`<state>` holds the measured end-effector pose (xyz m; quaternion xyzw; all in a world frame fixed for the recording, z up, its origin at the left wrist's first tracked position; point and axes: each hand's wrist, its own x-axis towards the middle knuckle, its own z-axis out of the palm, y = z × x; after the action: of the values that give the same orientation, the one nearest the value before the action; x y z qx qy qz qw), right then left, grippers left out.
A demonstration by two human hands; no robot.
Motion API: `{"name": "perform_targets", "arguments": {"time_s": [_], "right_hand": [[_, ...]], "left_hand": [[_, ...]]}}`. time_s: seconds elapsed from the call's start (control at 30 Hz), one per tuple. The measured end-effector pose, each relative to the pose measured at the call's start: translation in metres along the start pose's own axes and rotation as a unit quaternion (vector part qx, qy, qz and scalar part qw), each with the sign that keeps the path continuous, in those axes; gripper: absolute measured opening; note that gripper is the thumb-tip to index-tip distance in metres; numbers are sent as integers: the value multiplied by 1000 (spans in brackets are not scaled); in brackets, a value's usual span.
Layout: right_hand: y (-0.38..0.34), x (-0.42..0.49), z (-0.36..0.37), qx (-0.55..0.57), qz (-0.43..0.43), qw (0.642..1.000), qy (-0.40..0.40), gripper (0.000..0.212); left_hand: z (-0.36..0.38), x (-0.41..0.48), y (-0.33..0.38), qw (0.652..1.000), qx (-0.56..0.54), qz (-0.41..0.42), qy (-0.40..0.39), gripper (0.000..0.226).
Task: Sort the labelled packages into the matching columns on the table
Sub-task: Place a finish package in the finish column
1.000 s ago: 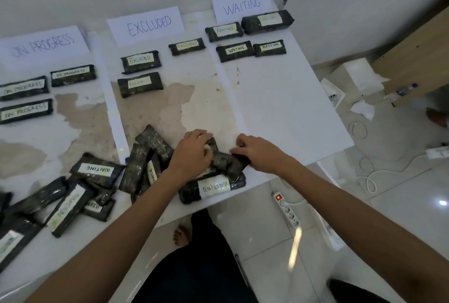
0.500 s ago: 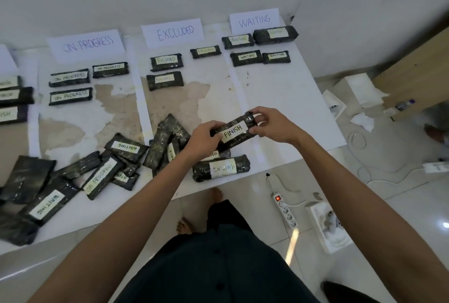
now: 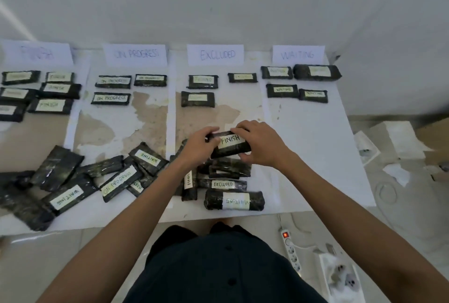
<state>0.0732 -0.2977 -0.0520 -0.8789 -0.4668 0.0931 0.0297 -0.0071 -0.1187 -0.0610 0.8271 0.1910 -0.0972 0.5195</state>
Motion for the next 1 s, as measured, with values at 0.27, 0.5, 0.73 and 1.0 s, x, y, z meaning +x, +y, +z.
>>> {"name": "perform_targets", "arguments": {"time_s": [0.27, 0.5, 0.73, 1.0], "right_hand": [[-48, 85, -10, 40, -44, 998, 23, 65], [-137, 164, -11, 60, -49, 997, 26, 67], [-246, 249, 13, 72, -47, 996, -3, 65], [-337, 342, 58, 76, -30, 996, -27, 64]], "left_hand": [[-91, -8, -46, 984, 87, 11, 158, 48], [-200, -28, -117, 966, 136, -20, 218, 45], [-303, -38, -200, 958, 181, -47, 219, 45], [-373, -21, -294, 949, 238, -62, 195, 52]]}}
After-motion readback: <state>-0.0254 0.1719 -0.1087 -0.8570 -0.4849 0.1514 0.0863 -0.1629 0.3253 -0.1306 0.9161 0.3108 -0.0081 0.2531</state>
